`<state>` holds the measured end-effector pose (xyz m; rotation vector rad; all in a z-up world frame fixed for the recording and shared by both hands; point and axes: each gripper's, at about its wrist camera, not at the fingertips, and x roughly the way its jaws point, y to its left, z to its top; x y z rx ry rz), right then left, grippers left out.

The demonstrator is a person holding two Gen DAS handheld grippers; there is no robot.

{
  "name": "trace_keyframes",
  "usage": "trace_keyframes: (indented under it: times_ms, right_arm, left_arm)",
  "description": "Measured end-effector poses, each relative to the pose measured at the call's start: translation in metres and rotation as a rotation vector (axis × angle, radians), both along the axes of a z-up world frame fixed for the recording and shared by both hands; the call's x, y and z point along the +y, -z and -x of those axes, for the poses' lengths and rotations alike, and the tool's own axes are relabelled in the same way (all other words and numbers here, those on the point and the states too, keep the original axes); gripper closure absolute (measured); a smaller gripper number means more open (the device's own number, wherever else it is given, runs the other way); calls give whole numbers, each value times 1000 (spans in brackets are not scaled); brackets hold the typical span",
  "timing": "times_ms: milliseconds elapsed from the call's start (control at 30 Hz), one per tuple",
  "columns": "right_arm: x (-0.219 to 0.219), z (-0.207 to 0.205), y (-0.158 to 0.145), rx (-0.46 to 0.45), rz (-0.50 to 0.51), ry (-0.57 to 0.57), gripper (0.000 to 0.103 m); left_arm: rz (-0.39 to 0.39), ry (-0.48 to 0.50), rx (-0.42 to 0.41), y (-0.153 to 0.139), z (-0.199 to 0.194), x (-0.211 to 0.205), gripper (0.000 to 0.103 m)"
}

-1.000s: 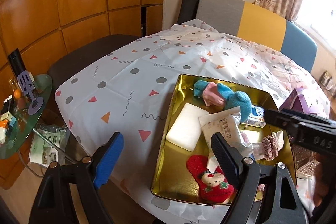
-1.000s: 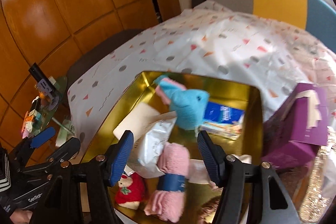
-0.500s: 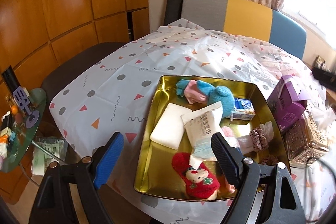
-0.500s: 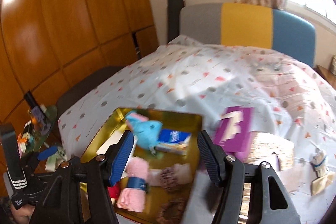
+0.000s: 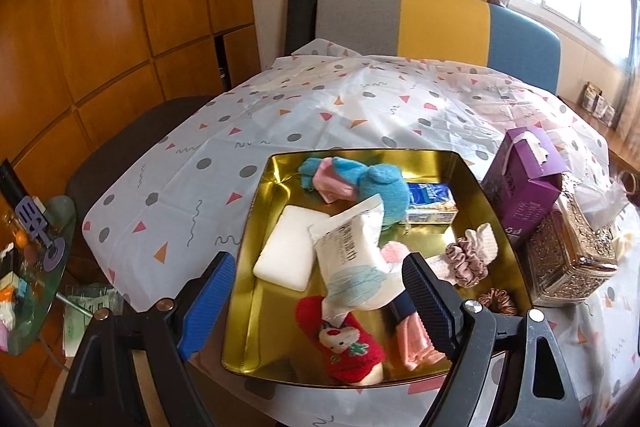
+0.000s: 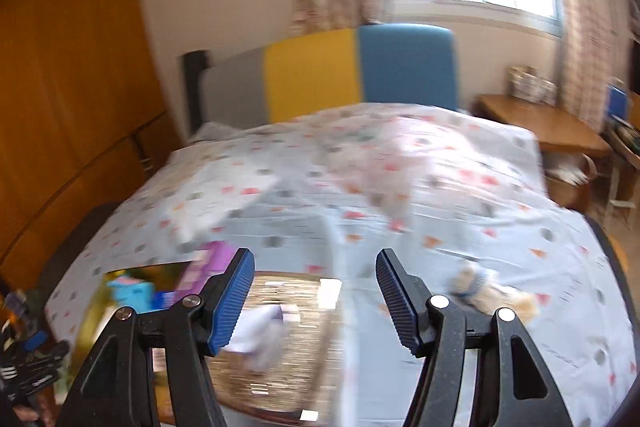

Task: Organize soft objects
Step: 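Move the right gripper back toward the glove and beige cloth bundle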

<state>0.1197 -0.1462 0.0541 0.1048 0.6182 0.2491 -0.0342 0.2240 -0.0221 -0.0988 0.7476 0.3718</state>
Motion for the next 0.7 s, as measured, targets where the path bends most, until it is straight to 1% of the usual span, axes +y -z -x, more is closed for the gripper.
trace_keyframes:
  times_ms: [133, 300, 467, 533, 567, 600, 700]
  right_arm:
    - [-56, -14, 19, 41, 4, 146, 39]
    - [-119, -31, 64, 142, 2, 319, 39]
    - [-168, -26, 112, 219, -68, 440, 39]
    - [-184, -24, 131, 290, -106, 498, 39]
    - [-192, -24, 135, 315, -141, 516, 39]
    - [-199, -24, 136, 317, -173, 530, 39]
    - [-211, -17, 137, 327, -214, 591, 39]
  left_arm:
    - [-10, 22, -5, -4, -4, -9, 17]
    - [-29, 58, -9, -11, -10, -23, 17]
    - [-52, 94, -10, -17, -17, -39, 17]
    - [-54, 107, -16, -20, -20, -44, 17]
    - [-55, 113, -18, -21, -21, -47, 17]
    - [-56, 124, -19, -23, -23, -51, 17]
    - [-61, 160, -32, -31, -29, -63, 17]
